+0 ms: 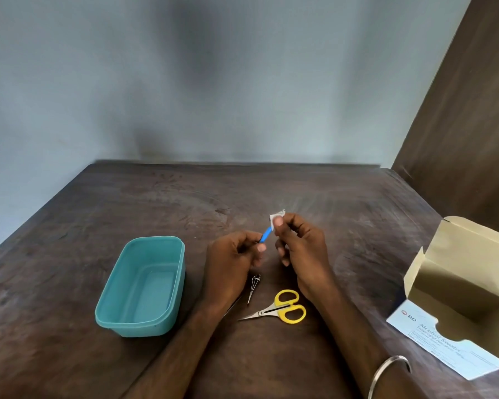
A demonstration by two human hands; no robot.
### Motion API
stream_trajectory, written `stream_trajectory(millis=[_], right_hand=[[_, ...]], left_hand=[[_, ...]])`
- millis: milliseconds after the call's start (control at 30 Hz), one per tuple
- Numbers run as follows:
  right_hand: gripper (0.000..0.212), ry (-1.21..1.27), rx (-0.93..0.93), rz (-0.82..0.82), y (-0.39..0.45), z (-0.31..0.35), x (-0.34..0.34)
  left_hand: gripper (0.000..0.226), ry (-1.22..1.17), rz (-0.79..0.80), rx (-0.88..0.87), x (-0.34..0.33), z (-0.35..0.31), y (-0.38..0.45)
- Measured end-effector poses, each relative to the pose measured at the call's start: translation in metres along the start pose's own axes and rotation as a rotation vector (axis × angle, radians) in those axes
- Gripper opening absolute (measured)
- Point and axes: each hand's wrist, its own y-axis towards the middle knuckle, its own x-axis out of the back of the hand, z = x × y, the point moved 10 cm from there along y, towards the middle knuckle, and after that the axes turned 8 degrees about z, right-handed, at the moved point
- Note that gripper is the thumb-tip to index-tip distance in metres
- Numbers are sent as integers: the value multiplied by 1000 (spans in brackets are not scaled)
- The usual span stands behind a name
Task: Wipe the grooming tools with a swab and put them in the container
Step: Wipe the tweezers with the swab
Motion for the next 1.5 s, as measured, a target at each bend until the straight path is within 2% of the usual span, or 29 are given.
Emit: stream_trajectory(millis=[200,333,433,600,867,967,1100,1267,1400,1500], right_hand=[[21,-122,54,123,2,-1,-14],[17,-125,73,168,1,1,-18],[15,-147,71,171,1,1,-20],[14,-149,94,82,3,0,-11],[10,-432,254,197,-5,17,-29],[9,-393,223,202,-5,15,-29],[6,-282,201,182,-5,15,-26],[19,-134,148,86,-5,17,-17],[5,-106,98,34,-5,16,-8],[10,-91,50,36,-6,13,-7]], left_hand=[[19,-100,36,45,0,8,1],[21,-158,45,83,-1,15,3],[15,-180,46,88,-1,14,3],[20,-40,-58,-18,12,1,5],[14,182,-131,-184,12,-41,-5],[11,230,-178,-183,17,-47,-8],[14,160,-242,-183,29,-54,-7],[8,72,-363,-204,52,-74,-11],[9,123,-410,-224,83,-96,-16],[7,151,-435,-183,114,-102,-18]])
